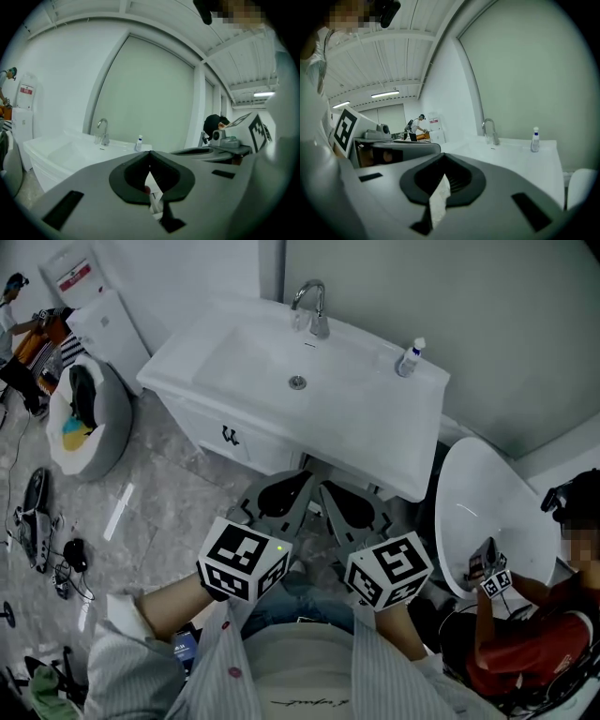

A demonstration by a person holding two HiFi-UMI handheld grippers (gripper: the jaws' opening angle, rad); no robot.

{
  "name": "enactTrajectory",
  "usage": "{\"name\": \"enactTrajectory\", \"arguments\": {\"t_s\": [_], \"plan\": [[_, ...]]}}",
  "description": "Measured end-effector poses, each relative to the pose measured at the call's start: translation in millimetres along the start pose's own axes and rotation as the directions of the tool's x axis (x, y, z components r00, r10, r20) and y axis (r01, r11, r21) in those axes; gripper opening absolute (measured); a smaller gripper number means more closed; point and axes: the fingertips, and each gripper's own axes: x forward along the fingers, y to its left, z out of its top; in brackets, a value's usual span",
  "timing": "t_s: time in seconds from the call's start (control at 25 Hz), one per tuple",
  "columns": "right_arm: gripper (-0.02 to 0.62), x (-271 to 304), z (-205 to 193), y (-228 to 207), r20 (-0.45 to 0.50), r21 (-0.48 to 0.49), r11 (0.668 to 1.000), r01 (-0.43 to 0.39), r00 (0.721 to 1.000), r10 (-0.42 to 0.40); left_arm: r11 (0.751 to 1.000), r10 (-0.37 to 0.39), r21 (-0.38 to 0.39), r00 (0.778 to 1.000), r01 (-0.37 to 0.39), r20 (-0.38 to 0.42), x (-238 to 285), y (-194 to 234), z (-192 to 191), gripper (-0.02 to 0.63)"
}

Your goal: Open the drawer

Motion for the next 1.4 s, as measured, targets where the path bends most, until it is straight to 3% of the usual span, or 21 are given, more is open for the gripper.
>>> {"name": "enactTrajectory", "arguments": {"t_s": [0.44, 1.0, 1.4], "plan": [[0.008, -3, 0, -4, 0.002, -0.023, 0.999, -0.035, 0.999, 0.035, 0.996, -0.029, 0.084, 0.999, 0.031, -0.023, 5, -12, -6, 0.014], [0.008, 11, 1, -20, -0.014, 0.008, 1.0, -0.016, 1.0, 0.016, 0.998, -0.037, 0.045, 0.999, 0.039, -0.035, 18, 2, -4, 0.014], [0.008, 9, -9, -17, -0.04, 0.025, 1.0, 0.019, 0.999, -0.018, 0.996, -0.083, 0.027, 0.994, 0.085, -0.071, 18, -1, -17, 0.014]]}}
